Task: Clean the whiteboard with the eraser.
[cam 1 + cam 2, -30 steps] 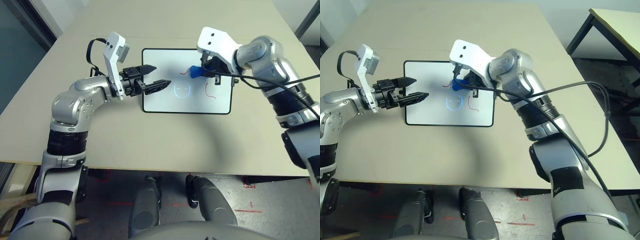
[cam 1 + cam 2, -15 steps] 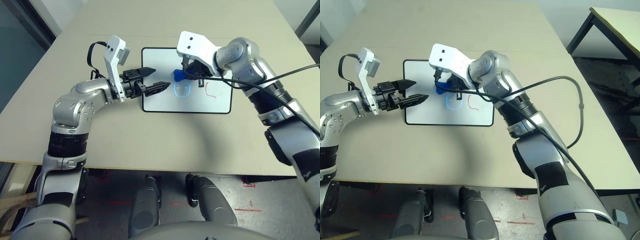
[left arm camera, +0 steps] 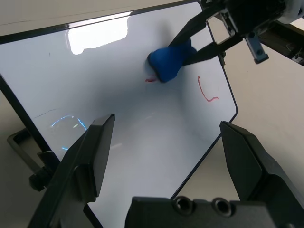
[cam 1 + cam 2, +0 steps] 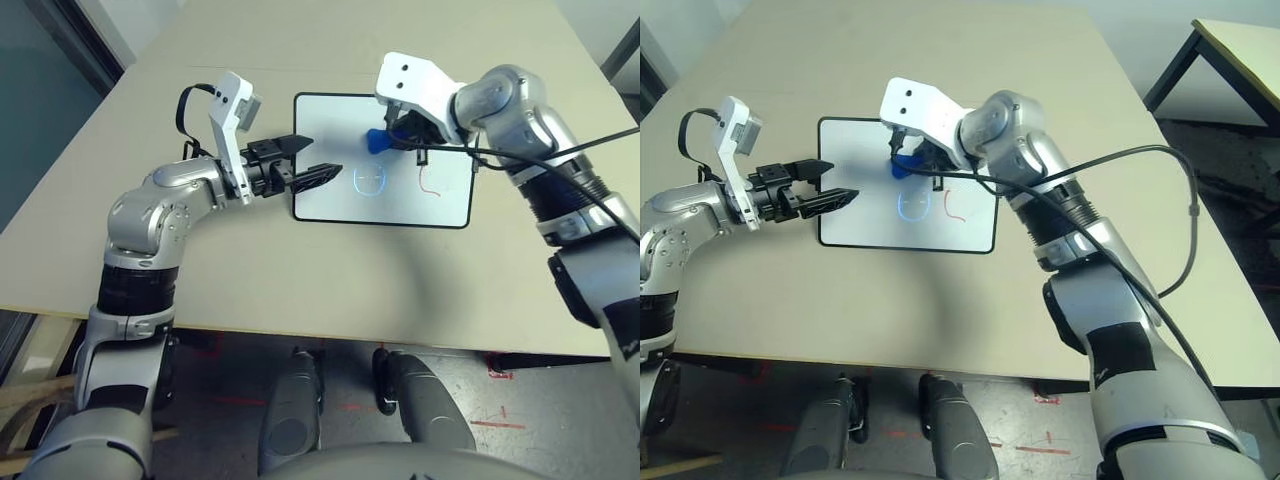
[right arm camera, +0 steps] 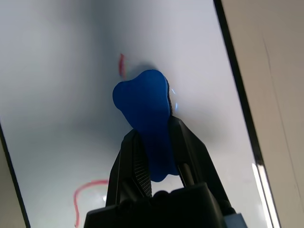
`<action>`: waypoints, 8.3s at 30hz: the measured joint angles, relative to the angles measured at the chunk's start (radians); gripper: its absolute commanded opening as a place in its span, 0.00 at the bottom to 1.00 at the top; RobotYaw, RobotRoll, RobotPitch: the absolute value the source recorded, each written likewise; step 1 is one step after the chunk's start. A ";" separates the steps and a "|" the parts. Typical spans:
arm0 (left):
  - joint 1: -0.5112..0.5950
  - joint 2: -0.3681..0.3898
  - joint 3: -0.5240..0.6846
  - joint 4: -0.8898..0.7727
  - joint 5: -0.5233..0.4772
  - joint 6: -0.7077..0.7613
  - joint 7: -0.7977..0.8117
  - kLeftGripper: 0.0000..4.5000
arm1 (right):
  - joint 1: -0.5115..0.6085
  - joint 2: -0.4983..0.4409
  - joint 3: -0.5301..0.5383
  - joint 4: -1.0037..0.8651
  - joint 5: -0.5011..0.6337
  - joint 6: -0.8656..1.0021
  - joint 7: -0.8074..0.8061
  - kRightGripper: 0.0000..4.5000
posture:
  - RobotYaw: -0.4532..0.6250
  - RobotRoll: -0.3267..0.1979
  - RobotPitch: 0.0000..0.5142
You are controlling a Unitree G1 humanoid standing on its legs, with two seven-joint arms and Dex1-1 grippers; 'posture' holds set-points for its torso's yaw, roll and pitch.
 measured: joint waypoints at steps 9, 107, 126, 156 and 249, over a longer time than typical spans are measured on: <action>-0.018 -0.003 -0.009 0.009 0.001 -0.004 -0.003 1.00 | 0.026 -0.042 -0.007 -0.044 0.000 0.012 0.010 0.17 | 0.40 0.62 0.39; -0.013 -0.037 -0.023 0.021 0.001 -0.025 0.009 1.00 | -0.056 0.080 0.015 0.170 -0.040 -0.062 -0.051 0.17 | 0.39 0.62 0.40; 0.004 -0.037 -0.021 0.002 0.000 -0.020 0.028 1.00 | -0.056 0.187 0.017 0.172 -0.042 -0.051 -0.061 0.17 | 0.40 0.62 0.42; 0.005 -0.044 -0.021 0.004 -0.001 -0.021 0.036 1.00 | -0.084 0.135 0.019 0.244 -0.041 -0.075 -0.058 0.17 | 0.38 0.62 0.43; -0.005 -0.078 -0.033 0.023 0.004 -0.041 0.020 1.00 | 0.253 -0.149 -0.020 -0.190 -0.040 0.171 0.121 0.17 | 0.34 0.62 0.44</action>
